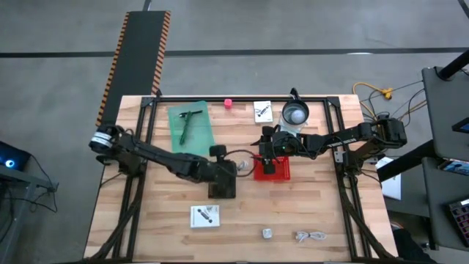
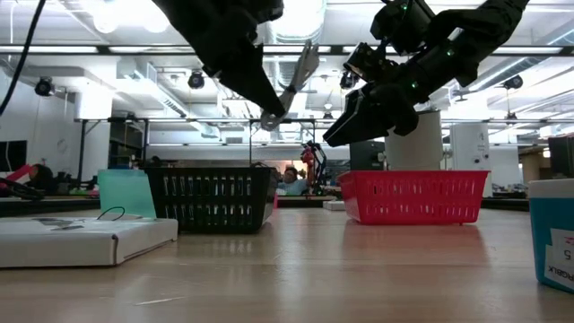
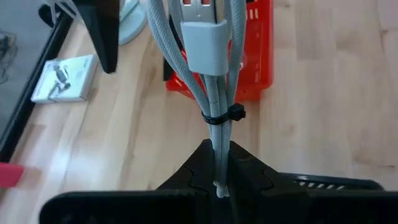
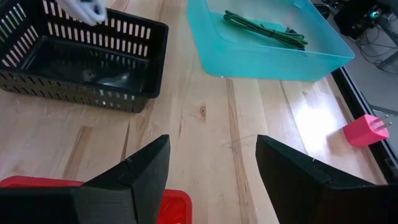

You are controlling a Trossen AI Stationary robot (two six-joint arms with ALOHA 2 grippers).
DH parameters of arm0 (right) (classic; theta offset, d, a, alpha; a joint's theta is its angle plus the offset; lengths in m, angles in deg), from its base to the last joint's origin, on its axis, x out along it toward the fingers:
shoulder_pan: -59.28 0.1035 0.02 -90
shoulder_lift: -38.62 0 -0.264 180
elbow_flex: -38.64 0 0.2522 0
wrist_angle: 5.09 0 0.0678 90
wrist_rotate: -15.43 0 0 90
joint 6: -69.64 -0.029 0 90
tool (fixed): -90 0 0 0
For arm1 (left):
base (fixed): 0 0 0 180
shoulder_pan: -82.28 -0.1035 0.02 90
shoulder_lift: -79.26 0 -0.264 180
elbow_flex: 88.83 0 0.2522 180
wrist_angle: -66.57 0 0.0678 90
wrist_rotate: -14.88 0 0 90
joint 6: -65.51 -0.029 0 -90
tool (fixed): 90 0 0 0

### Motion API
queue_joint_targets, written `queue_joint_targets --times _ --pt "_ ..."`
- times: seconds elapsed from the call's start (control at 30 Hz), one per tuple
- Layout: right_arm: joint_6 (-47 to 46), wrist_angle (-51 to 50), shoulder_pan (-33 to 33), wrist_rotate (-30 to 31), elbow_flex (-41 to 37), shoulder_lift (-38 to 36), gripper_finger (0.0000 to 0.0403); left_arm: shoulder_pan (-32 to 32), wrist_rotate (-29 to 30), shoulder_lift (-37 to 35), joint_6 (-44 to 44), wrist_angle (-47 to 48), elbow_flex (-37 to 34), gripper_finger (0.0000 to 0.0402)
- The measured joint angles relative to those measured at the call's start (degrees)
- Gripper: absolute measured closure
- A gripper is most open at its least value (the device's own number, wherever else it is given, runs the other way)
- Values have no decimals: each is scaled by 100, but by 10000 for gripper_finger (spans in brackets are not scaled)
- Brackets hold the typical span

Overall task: Pick and place items into bin
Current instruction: Put the left white charger cable into the blue bin

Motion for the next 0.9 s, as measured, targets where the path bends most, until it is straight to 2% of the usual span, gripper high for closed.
queue_joint_targets --times 0.17,0.3,0.47,0.67,0.9 --pt "-20 -4 0 0 -4 -1 179 -406 -575 -372 -320 -257 -284 389" --pt "-26 -7 0 2 -4 0 179 -749 -850 -1059 -634 -937 -1020 389" --pt "-42 -9 0 0 -6 0 179 -1264 -1208 -2064 -615 -1495 -2035 389" --pt "-44 -7 0 0 -6 -2 179 -1753 -1451 -2922 -307 -1289 -2720 389" --pt "-50 1 0 0 -6 0 179 -2192 -1568 -3299 -314 -1061 -2934 389"
